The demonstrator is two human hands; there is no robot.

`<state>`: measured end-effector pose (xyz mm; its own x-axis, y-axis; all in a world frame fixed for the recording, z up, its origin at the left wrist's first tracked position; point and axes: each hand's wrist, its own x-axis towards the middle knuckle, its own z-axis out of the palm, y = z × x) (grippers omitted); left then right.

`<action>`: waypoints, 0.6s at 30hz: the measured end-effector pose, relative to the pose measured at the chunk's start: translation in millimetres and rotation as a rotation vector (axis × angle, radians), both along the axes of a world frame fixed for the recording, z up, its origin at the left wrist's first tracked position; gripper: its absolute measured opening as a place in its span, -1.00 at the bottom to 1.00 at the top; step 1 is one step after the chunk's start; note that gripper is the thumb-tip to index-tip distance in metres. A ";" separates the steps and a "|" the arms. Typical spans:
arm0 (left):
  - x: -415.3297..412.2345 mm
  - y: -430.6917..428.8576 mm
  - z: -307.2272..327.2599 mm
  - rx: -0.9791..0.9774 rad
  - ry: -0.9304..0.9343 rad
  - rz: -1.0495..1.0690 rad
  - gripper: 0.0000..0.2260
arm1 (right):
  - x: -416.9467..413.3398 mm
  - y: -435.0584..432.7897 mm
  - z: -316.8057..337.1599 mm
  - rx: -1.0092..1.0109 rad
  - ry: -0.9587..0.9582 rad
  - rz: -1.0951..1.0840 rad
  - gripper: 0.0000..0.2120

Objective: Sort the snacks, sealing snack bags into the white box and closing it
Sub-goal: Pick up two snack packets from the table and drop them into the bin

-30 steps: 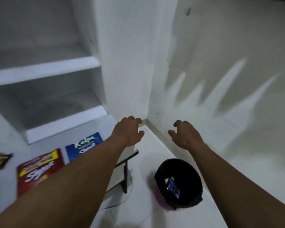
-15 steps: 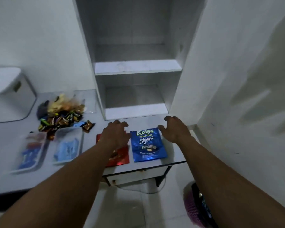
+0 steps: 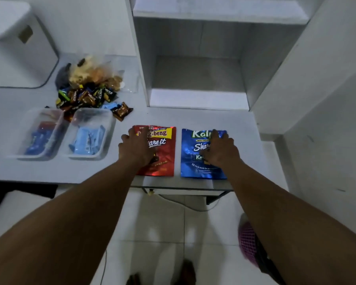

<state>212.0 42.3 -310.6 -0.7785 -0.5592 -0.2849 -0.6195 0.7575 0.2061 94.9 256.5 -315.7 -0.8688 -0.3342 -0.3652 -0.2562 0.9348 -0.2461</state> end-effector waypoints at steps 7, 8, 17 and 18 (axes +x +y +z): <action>-8.7 -5.6 -10.3 0.090 0.053 0.173 -0.13 | -15.6 -2.0 -6.8 -0.035 -0.044 -0.156 0.10; -10.3 -8.0 -9.9 0.099 0.065 0.195 -0.08 | -17.5 -3.5 -6.0 -0.045 -0.059 -0.166 0.13; -19.7 -20.3 -11.0 0.293 0.221 0.378 -0.32 | -31.6 5.4 -13.6 -0.250 -0.008 -0.337 -0.67; -20.0 -22.5 -10.8 0.364 0.244 0.375 -0.45 | -32.5 8.6 -12.2 -0.293 -0.015 -0.345 -0.76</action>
